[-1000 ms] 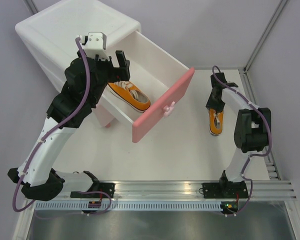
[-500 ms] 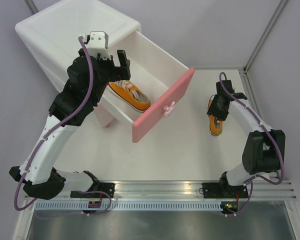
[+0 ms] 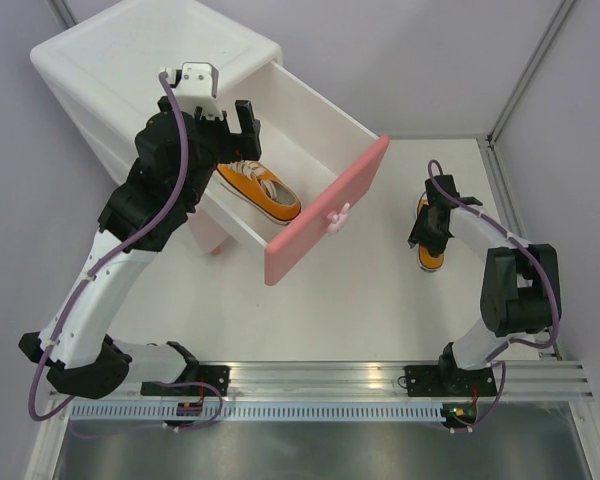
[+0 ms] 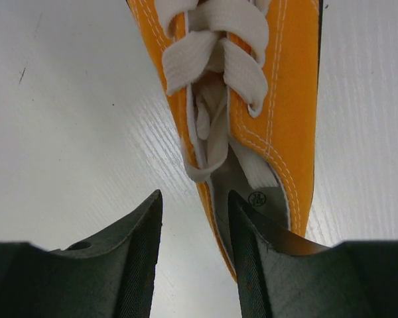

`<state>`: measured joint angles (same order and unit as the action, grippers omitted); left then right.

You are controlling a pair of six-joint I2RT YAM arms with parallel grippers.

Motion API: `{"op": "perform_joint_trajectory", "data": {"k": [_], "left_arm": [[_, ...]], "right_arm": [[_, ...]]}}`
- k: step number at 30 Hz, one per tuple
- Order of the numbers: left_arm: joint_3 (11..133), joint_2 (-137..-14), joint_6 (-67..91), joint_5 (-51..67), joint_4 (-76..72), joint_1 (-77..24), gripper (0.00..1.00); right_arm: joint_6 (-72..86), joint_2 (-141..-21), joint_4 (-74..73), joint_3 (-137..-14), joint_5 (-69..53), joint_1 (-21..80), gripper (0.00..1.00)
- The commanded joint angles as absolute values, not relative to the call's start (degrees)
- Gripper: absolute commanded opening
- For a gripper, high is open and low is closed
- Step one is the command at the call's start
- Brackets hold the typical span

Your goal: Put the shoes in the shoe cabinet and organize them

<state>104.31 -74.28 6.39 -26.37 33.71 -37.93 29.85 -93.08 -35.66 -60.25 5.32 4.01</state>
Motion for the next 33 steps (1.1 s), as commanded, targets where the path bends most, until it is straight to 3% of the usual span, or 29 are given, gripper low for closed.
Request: {"op": "perform_joint_trajectory", "data": {"k": [1, 15, 22, 33], "left_arm": [[106.26, -73.30, 4.31, -26.19, 32.34, -37.53, 1.00], [106.17, -73.04, 5.36, -26.81, 33.05, -37.53, 1.00], [106.43, -73.56, 5.80, -26.02, 33.05, -37.53, 1.00], [107.58, -74.36, 5.19, -25.31, 30.85, -37.53, 1.00]], "right_arm": [[26.21, -94.22, -31.38, -61.35, 5.18, 4.13, 0.49], [26.54, -96.15, -30.76, -55.90, 1.32, 4.13, 0.38], [25.23, -93.09, -32.87, -57.56, 3.78, 4.22, 0.01], [22.33, -86.84, -39.37, -73.29, 6.59, 3.52, 0.01]]}}
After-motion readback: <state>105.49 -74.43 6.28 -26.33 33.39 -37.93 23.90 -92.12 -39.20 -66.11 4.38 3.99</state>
